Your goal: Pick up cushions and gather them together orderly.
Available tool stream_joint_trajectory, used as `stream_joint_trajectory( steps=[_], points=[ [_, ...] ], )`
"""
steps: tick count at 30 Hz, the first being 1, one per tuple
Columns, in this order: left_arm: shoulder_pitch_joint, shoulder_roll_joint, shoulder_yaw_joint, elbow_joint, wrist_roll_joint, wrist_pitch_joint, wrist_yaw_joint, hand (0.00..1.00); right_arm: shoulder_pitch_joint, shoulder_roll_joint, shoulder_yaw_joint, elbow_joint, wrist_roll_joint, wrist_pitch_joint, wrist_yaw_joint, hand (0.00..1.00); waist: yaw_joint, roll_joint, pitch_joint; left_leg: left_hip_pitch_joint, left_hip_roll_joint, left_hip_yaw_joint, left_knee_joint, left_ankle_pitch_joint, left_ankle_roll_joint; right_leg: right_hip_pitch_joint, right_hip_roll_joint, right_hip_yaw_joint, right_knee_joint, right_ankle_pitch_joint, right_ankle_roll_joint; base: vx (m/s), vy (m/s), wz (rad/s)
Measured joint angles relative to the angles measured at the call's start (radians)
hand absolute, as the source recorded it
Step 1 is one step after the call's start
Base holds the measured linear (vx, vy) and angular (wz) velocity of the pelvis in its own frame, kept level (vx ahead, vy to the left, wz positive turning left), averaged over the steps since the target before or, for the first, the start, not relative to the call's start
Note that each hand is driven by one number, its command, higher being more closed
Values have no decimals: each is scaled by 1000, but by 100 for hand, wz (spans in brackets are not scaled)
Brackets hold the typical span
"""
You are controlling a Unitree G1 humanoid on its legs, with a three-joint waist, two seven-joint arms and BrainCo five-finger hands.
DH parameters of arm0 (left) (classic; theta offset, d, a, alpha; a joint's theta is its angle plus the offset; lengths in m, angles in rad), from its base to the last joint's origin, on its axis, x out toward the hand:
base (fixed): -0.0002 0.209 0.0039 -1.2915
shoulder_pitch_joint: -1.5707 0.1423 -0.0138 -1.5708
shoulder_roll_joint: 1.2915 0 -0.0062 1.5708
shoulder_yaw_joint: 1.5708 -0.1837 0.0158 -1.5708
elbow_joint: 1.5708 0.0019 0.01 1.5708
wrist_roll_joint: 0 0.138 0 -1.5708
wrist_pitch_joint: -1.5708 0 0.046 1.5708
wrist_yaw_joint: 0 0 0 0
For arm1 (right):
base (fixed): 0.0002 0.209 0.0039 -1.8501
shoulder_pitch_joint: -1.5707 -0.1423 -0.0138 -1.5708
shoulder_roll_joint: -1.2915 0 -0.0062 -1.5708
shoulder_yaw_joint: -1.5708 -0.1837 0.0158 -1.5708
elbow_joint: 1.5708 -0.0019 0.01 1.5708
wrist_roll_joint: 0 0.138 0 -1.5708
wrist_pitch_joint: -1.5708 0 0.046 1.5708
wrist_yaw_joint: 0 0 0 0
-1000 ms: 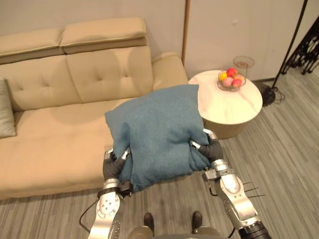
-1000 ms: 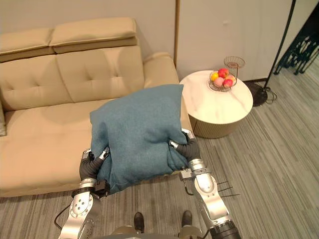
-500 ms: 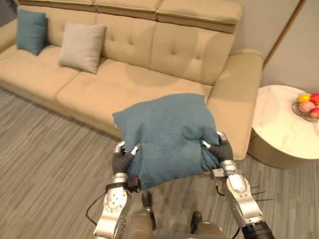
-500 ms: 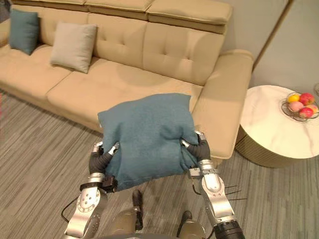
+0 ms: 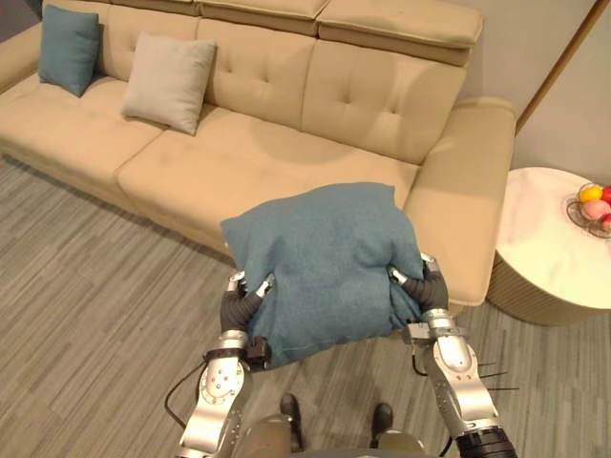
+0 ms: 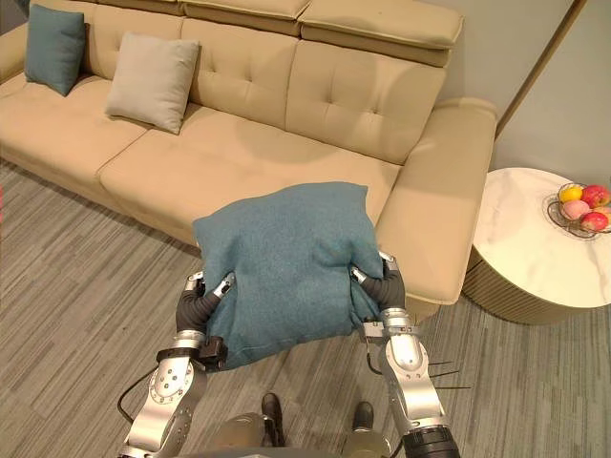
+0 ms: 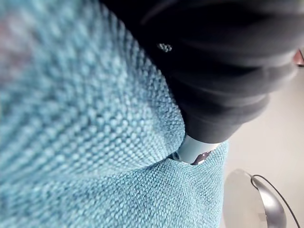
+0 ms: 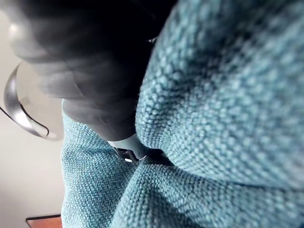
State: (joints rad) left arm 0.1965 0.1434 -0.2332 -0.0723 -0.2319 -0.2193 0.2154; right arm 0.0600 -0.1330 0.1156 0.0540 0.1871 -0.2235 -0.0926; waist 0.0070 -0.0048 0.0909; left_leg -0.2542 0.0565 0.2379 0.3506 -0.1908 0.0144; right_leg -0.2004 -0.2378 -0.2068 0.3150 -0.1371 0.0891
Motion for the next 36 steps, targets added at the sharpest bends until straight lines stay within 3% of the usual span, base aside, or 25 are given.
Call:
stream_joint_trajectory(
  steps=[1, 3, 5, 7, 8, 9, 11, 12, 13, 14, 15, 16, 17, 18, 19, 20, 21, 23, 26, 29, 30, 31, 32, 33, 36],
  points=[
    [2, -1, 0, -1, 0, 6, 0, 100, 10, 1, 0, 2, 0, 0, 1, 100, -7, -5, 0, 11, -20, -19, 11, -24, 22, -50, -30, 21, 147, 5, -23, 194, 63, 29],
    [12, 0, 2, -1, 1, 16, -1, 100, 12, 10, 0, 26, 0, 2, 4, 100, -21, -1, 2, 55, -26, -43, -3, -34, 44, -144, -42, 50, 353, 18, -86, 242, 88, 30],
    [19, 5, 3, 1, 2, 16, -1, 100, 15, 19, 0, 48, 0, 2, 10, 100, -20, -1, 6, 101, -16, -52, -11, -66, 42, -191, 5, 41, 335, -47, -64, 277, 33, 10],
    [19, 6, 2, 5, 2, 17, -1, 100, 16, 16, 0, 54, 3, 2, 10, 100, -27, -2, 7, 151, -12, -49, -38, -76, 26, -215, 52, 14, 201, -35, -60, 354, -21, 10],
    [19, 6, 2, 5, 2, 17, -1, 100, 16, 15, 0, 60, 6, 2, 12, 100, -37, 1, 9, 175, -10, -49, -51, -80, 14, -224, 75, -16, 120, -6, -58, 480, -57, 22],
    [19, 8, 2, 5, 7, 17, -1, 100, 16, 13, 0, 67, 13, 2, 16, 100, -50, 1, 9, 224, -10, -49, -76, -92, -6, -228, 106, -65, -17, 65, -72, 458, -68, 20],
    [19, 9, 0, 6, 8, 17, -2, 100, 19, 7, -1, 78, 21, 2, 23, 100, -57, -4, 6, 277, -15, -50, -108, -109, -34, -224, 130, -87, -132, 151, -92, 428, -87, 21],
    [18, 9, -1, 8, 9, 17, -14, 100, 35, 6, -11, 76, 27, 2, 33, 100, -64, -15, -1, 312, -28, -66, -118, -133, -63, -223, 129, -80, -139, 231, -131, 555, -151, 33],
    [16, 2, -3, 17, 11, 17, -24, 100, 45, 5, -25, 77, 38, 2, 39, 100, -72, -5, -2, 324, -19, -82, -112, -150, -77, -226, 131, -71, -104, 277, -157, 639, -198, 41],
    [9, -19, -8, 42, 12, 18, -41, 100, 59, -1, -45, 78, 48, 5, 41, 100, -75, 39, -6, 304, 25, -99, -45, -165, -105, -236, 149, -100, -32, 204, -163, 630, -222, 28],
    [-2, -26, -18, 53, 16, 18, -42, 100, 65, -3, -56, 78, 48, 7, 42, 100, -76, 57, -5, 254, 62, -97, 90, -159, -158, -227, 169, -117, -3, 167, -183, 515, -189, 14],
    [-7, -27, -22, 59, 19, 18, -42, 100, 68, -1, -62, 78, 48, 11, 42, 100, -75, 59, -4, 224, 84, -94, 170, -141, -188, -213, 182, -120, 2, 155, -193, 538, -193, -7],
    [-10, -35, -24, 69, 20, 22, -43, 100, 77, -4, -69, 71, 49, 16, 42, 100, -71, 61, 1, 169, 130, -90, 346, -68, -224, -163, 208, -120, -7, 132, -213, 493, -162, -21],
    [-6, -44, -26, 75, 20, 25, -44, 100, 103, -5, -71, 32, 56, 16, 38, 100, -63, 62, 7, 133, 179, -65, 502, -68, -221, -92, 233, -115, -32, 111, -218, 462, -138, -27],
    [-3, -45, -28, 75, 20, 25, -44, 100, 120, -3, -71, 1, 59, 16, 35, 100, -59, 62, 8, 121, 200, -42, 551, -76, -207, -62, 241, -107, -47, 106, -220, 454, -98, -39],
    [0, -47, -30, 73, 19, 25, -51, 100, 168, -2, -72, -96, 68, 13, 30, 100, -47, 60, 8, 85, 233, 31, 599, -110, -147, -2, 249, -79, -80, 89, -217, 287, -52, -32],
    [0, -48, -30, 71, 19, 25, -52, 100, 173, -2, -73, -114, 72, 13, 30, 100, -46, 60, 8, 77, 236, 44, 595, -117, -134, 5, 250, -72, -85, 85, -216, 318, -30, -47],
    [2, -51, -26, 31, 19, 23, -60, 100, 174, 1, -76, -183, 79, 4, 30, 100, -40, 61, 8, 8, 240, 69, 486, -158, -64, 34, 254, -14, -110, 64, -214, 254, 38, -59],
    [3, -67, -21, 10, 22, 14, -61, 100, 171, 9, -78, -198, 78, -6, 29, 100, -16, 57, 10, -16, 204, -4, 246, -156, -69, 68, 252, 79, -118, 51, -194, 236, 124, -84],
    [20, -67, -17, 10, 25, 15, -61, 100, 166, 10, -78, -192, 76, -6, 29, 100, 3, 55, 9, -7, 133, -166, 54, -120, -115, 79, 248, 190, -107, 39, -149, 206, 234, -117],
    [27, -69, -17, 10, 29, 15, -61, 100, 164, 8, -78, -183, 75, -6, 29, 100, 6, 61, 6, 9, 119, -202, -10, -85, -113, 74, 252, 228, -101, 38, -123, 187, 311, -130],
    [40, -73, -15, 12, 30, 15, -61, 100, 154, 6, -74, -149, 75, -6, 30, 100, 9, 84, -4, 38, 119, -214, -70, 28, -114, 71, 271, 278, -102, 33, -94, 178, 337, -155],
    [51, -68, -8, 16, 32, 14, -61, 100, 138, 11, -65, -107, 75, -6, 31, 100, 7, 80, -5, 56, 119, -203, -65, 85, -130, 77, 275, 322, -112, 35, -80, 227, 402, -152],
    [53, -57, 1, 36, 44, 15, -61, 100, 135, 29, -57, -68, 72, -3, 31, 100, 0, 54, -21, 62, 110, -148, -63, 69, -111, 76, 254, 355, -136, 45, -57, 151, 260, -104],
    [54, -29, 11, 44, 52, 18, -61, 100, 117, 43, -54, -38, 37, 0, 34, 100, -19, 6, -26, 94, 67, -29, -89, 70, -101, 75, 194, 424, -209, 95, 1, 187, 303, -97]
  ],
)
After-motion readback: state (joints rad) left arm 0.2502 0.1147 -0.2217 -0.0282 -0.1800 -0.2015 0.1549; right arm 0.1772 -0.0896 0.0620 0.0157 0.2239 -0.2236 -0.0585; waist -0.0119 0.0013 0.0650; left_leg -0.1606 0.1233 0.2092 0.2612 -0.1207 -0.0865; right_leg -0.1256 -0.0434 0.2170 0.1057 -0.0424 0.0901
